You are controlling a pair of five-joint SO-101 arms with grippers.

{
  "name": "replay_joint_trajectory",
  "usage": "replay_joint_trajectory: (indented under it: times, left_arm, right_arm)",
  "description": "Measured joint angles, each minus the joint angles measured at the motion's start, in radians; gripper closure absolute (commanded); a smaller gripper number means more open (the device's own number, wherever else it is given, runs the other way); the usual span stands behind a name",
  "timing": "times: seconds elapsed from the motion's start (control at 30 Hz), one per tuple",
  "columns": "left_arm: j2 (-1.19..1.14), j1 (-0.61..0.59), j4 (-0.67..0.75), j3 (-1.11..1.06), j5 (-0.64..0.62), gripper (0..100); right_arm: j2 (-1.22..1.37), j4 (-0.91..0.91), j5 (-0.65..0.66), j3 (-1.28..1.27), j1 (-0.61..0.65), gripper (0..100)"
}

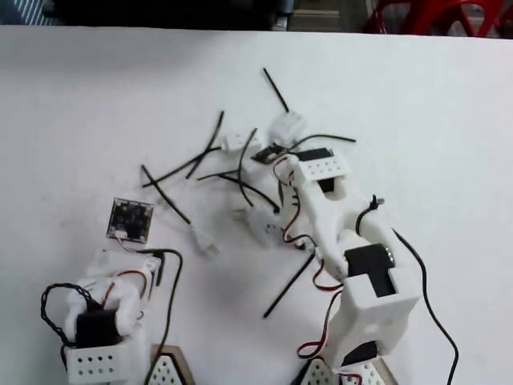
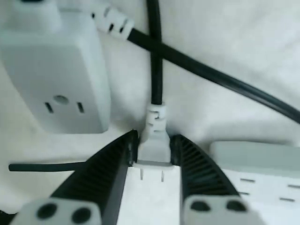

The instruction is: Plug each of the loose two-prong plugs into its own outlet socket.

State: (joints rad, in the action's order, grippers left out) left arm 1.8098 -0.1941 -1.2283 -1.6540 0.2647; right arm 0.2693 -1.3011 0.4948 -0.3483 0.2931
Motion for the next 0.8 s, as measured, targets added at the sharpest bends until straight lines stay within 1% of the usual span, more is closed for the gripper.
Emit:
replay_joint_trajectory:
  times: [0.1, 0.17, 0.4, 0.6, 0.8]
  left_arm:
    - [0.0, 0.0, 0.0, 0.0, 0.0, 81]
    - [0.0, 0.0, 0.0, 0.0, 0.0, 81]
    - [0.0, 0.0, 0.0, 0.0, 0.0, 81]
    - [0.0, 0.0, 0.0, 0.0, 0.0, 81]
    - [0.0, 0.0, 0.0, 0.0, 0.0, 81]
  right_arm:
    - [0.002, -0.009, 0.0, 0.003, 0.0, 84.3]
    - [0.002, -0.038, 0.0, 0.011, 0.002, 82.0]
    - [-0.054, -0.129, 0.003, 0.04, -0.002, 82.8]
    - [-0.066, -0.121, 0.003, 0.04, -0.048, 82.8]
    - [0.008, -0.092, 0.0, 0.06, -0.058, 82.9]
